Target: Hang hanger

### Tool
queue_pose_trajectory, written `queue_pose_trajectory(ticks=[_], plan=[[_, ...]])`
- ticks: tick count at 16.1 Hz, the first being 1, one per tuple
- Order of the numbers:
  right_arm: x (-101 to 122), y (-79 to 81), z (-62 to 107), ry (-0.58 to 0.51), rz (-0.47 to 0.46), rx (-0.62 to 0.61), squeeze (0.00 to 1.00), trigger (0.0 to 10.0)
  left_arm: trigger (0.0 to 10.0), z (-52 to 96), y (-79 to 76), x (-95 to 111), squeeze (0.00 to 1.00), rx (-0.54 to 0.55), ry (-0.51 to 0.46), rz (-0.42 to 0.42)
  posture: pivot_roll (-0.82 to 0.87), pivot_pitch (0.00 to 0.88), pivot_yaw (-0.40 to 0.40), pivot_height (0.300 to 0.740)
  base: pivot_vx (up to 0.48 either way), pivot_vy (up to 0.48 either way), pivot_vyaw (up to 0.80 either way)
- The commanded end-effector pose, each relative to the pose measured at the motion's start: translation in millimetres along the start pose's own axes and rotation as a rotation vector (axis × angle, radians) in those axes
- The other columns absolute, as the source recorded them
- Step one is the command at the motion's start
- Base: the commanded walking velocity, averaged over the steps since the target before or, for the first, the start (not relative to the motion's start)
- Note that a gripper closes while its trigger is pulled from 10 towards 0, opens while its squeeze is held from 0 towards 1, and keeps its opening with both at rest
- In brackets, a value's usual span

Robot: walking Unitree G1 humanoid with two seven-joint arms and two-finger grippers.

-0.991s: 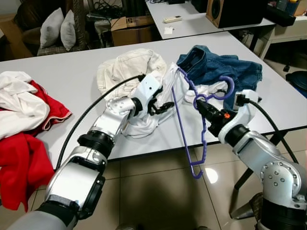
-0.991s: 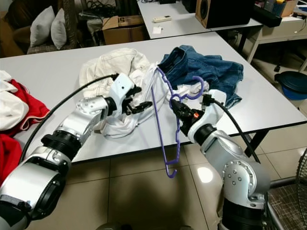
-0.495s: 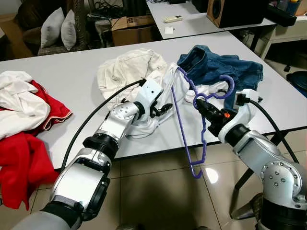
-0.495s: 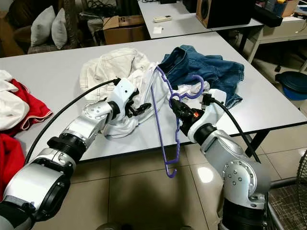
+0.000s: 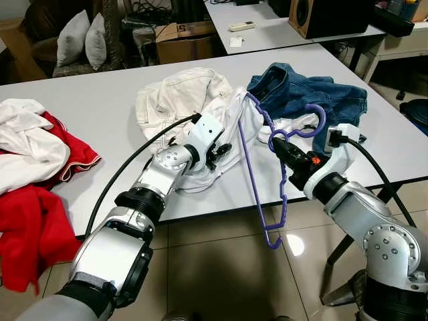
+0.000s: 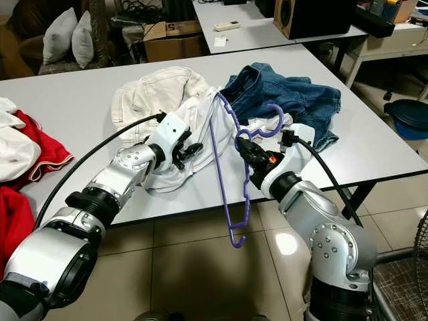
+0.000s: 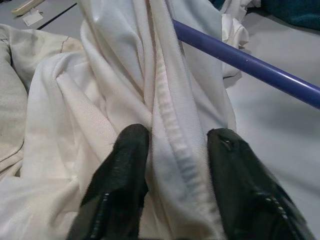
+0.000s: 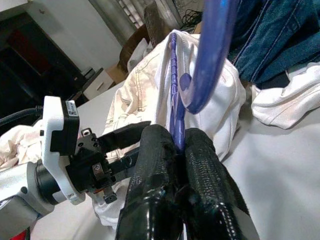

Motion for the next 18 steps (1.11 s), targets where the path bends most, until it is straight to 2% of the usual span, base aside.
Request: queue_pose_trajectory(ticks=[1, 5, 9, 13, 16, 18], plan=[[6, 8.3, -2.5, -0.021, 0.002, 0.039, 0.00, 10.0, 0.0, 1.7, 7.2, -1, 0.00, 0.023, 0.014, -0.011, -0.10, 0.000, 0.119, 0.740, 0.000, 0.000, 0.00], [7, 9.0, -3.0, -0.024, 0.003, 0.041, 0.00, 10.0, 0.0, 0.7, 7.5, -5, 0.00, 0.048, 0.030, 0.003, -0.10, 0.000, 0.121, 0.740, 0.000, 0.000, 0.00], [9, 6.9, -2.9, -0.027, 0.005, 0.031, 0.00, 10.0, 0.0, 5.3, 20.2, 1, 0.00, 0.076, 0.002, -0.016, -0.10, 0.000, 0.114, 0.740, 0.000, 0.000, 0.00], [8, 3.5, -3.6, -0.022, 0.009, 0.017, 0.00, 10.0, 0.0, 21.6, 49.5, 7, 0.00, 0.108, -0.030, -0.041, -0.10, 0.000, 0.107, 0.740, 0.000, 0.000, 0.00], [8, 2.1, -3.9, -0.018, 0.016, 0.011, 0.00, 10.0, 0.0, 32.6, 65.2, 15, 0.00, 0.091, -0.060, -0.057, -0.09, 0.000, 0.101, 0.740, 0.000, 0.000, 0.00], [8, 0.2, -4.8, -0.009, 0.035, 0.003, 0.00, 10.0, 0.0, 42.7, 82.4, 33, 0.00, 0.104, -0.117, -0.090, -0.09, 0.000, 0.096, 0.740, 0.000, 0.000, 0.00]])
Point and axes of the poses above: a point about 5 cm out from each wrist's last joint towards the gripper, its own z axis pointing back from the gripper into the wrist, its own x axis along the axis of the wrist's last joint, y = z × x, the point moved 4 cm from there along -z, pointing out of the wrist towards the gripper, and after that the axes turned 6 degrees about -z, right-handed, at the moved point
